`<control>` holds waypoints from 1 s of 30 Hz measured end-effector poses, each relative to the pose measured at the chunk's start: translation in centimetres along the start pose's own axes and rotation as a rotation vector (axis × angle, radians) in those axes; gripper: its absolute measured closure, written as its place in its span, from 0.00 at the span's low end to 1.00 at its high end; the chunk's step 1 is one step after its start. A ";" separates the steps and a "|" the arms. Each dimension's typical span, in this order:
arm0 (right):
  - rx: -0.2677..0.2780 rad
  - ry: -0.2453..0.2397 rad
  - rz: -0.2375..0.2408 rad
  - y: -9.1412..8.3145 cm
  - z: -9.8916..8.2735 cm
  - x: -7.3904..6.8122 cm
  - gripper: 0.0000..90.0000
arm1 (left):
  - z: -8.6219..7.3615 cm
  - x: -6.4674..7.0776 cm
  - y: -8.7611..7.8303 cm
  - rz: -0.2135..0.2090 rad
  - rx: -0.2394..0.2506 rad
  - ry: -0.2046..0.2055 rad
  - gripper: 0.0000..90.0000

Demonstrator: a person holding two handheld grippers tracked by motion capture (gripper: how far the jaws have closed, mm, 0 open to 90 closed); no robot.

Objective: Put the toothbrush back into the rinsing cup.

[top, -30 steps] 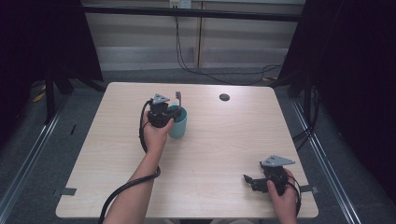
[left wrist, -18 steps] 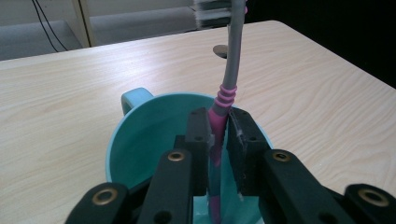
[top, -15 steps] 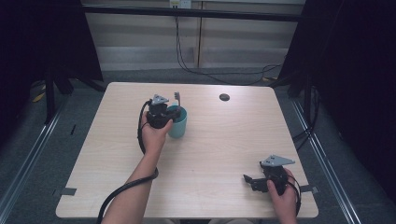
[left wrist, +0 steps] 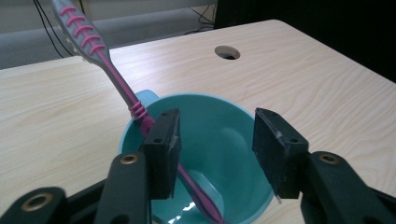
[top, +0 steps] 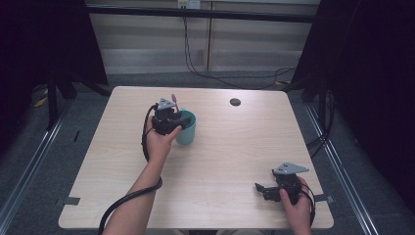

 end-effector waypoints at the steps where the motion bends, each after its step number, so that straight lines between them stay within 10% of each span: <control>1: 0.000 -0.001 0.001 0.0 0.0 0.0 0.13 | 0.0 0.0 -0.1 -0.002 0.002 0.000 0.55; 30: 0.000 -0.001 0.000 0.0 0.0 0.0 0.13 | 0.1 -0.3 -2.6 -0.028 -0.023 -0.015 0.44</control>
Point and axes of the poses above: each handheld gripper's, and its own axes: y roughly forward along the jaws, z roughly out of its top, x roughly to its right, the point moved 1 cm from there along y, roughly forward along the jaws, and after that the axes turned 10 degrees about y, right-handed, at the moved point
